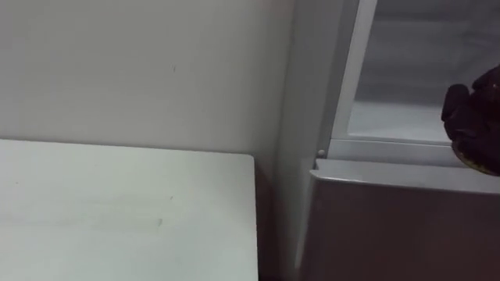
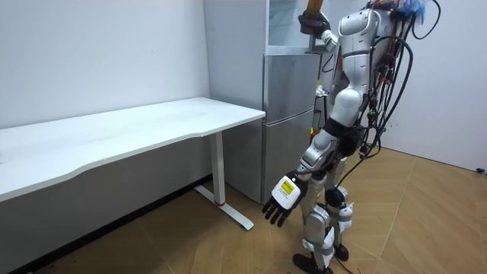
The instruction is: Put the bottle in the upper fridge
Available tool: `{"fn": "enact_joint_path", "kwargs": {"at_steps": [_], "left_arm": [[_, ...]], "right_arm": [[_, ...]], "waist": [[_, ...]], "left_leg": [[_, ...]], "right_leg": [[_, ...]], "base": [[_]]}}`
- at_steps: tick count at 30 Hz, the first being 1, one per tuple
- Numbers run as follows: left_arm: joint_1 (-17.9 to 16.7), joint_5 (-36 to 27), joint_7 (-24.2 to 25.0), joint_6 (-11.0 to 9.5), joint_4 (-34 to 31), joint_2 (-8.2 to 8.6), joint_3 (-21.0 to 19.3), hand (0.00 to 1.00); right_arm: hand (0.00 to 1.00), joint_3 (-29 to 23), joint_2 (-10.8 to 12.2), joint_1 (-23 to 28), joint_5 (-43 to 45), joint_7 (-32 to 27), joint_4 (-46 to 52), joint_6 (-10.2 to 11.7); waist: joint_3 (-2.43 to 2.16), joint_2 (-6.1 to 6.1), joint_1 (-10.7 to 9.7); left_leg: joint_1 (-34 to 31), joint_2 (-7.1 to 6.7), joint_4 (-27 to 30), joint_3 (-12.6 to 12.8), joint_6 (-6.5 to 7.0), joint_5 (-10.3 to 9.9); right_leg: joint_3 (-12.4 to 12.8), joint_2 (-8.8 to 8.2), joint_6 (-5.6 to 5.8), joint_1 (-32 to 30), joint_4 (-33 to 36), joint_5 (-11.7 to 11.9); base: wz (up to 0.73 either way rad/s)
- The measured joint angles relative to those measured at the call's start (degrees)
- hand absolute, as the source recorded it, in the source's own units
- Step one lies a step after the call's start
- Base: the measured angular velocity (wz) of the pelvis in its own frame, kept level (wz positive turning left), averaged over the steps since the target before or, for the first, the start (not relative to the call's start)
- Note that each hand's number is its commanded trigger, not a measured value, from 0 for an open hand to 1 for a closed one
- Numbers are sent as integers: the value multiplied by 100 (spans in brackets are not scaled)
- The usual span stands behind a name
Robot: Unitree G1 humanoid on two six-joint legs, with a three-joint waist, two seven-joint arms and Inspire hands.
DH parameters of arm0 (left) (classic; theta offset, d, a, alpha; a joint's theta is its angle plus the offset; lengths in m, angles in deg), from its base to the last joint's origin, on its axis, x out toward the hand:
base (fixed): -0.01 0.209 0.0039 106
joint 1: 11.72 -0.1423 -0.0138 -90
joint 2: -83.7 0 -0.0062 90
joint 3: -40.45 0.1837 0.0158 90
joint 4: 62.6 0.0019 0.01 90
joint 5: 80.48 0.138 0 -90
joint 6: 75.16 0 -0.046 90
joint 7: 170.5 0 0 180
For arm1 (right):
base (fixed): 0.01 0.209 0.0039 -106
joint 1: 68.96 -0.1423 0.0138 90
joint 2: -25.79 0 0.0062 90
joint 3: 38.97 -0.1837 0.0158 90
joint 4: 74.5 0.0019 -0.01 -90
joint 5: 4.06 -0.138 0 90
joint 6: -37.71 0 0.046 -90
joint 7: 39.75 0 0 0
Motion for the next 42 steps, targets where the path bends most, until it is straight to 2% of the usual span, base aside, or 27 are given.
{"fn": "enact_joint_path", "kwargs": {"at_steps": [8, 10, 14, 18, 20, 23, 25, 27, 30, 33, 37, 40, 42], "left_arm": [[0, 2, -1, -2, -82, 0, -87, 0], [-6, 7, -5, -4, -129, -4, -138, 0], [-45, 65, -19, -3, -129, -6, -188, 0], [-26, 65, -88, -7, -123, -4, -185, 0], [-29, 65, -156, -23, -101, -8, -191, 0], [-67, 61, -166, -20, -52, -7, -194, 0], [-108, 59, -141, -14, -51, -7, -191, 0], [-176, 59, -136, 30, -52, -8, -192, 0], [-253, 31, -108, 144, -69, -9, -192, 0], [-272, 29, -56, 145, -77, -6, -271, 0], [-303, 38, 31, 142, -80, -19, -551, 0], [-414, 40, 46, 162, -81, -20, -654, 0], [-429, 42, 46, 228, -89, -19, -655, 0]], "right_arm": [[100, -50, -1, -3, -287, 82, -68, 0], [100, -53, -1, -4, -619, 150, -243, 0], [100, -60, -1, -39, -676, 121, -641, -61], [100, -58, -6, -149, -707, -238, -1182, -175], [100, -58, -11, -278, -711, -462, -1400, -220], [100, -59, -21, -757, -674, -800, -2005, -228], [100, -46, -119, -1180, -675, -1141, -2512, -268], [100, -6, -211, -1387, -675, -1300, -2730, -367], [100, 57, -243, -1540, -699, -1395, -2925, -399], [100, 63, -278, -1698, -704, -1477, -2926, -558], [100, 74, -601, -2001, -934, -1618, -3012, -614], [100, 84, -739, -2306, -1072, -1764, -3203, -613], [100, 86, -853, -2324, -1113, -1846, -3316, -613]], "waist": [[53, -76, 22], [52, -92, 21], [52, -83, 84], [49, -60, 220], [61, -51, 264], [69, -64, 280], [66, -96, 337], [59, -122, 353], [42, -169, 343], [38, -167, 414], [26, -170, 506], [18, -176, 562], [10, -180, 654]], "left_leg": [[5, 0, -25, 5, 1, -5], [-51, -4, -18, -11, 1, -7], [-71, -11, -15, -18, 7, -13], [-72, -2, -20, -20, 6, -11], [-81, 2, -62, -47, 3, -13], [-96, -9, -62, -88, 1, -11], [-122, -15, -51, -99, 3, -12], [-131, -17, -46, -120, 3, -13], [-144, -15, -5, -181, 2, -13], [-155, -17, 6, -195, 2, -13], [-240, -30, 33, -286, 1, -11], [-232, -33, 35, -342, -2, -9], [-218, -33, 39, -364, -4, -10]], "right_leg": [[15, 1, 1, -36, -10, -2], [6, 6, 1, -43, -79, -1], [-3, 6, 3, -49, -87, 1], [-11, 9, 4, -82, -29, 2], [-47, 8, 6, -90, 14, 1], [-180, -8, 12, -89, 17, -3], [-222, -16, 12, -100, 17, -3], [-290, -21, 12, -99, 17, -3], [-474, -31, 12, -87, 19, -3], [-501, -37, 12, -107, 19, -3], [-647, -46, 12, -115, 17, -3], [-711, -41, 12, -73, 7, -3], [-786, -44, 12, -43, 7, -3]], "base": [[-1], [0], [0], [0], [5], [7], [4], [7], [9], [2], [11], [8], [9]]}}
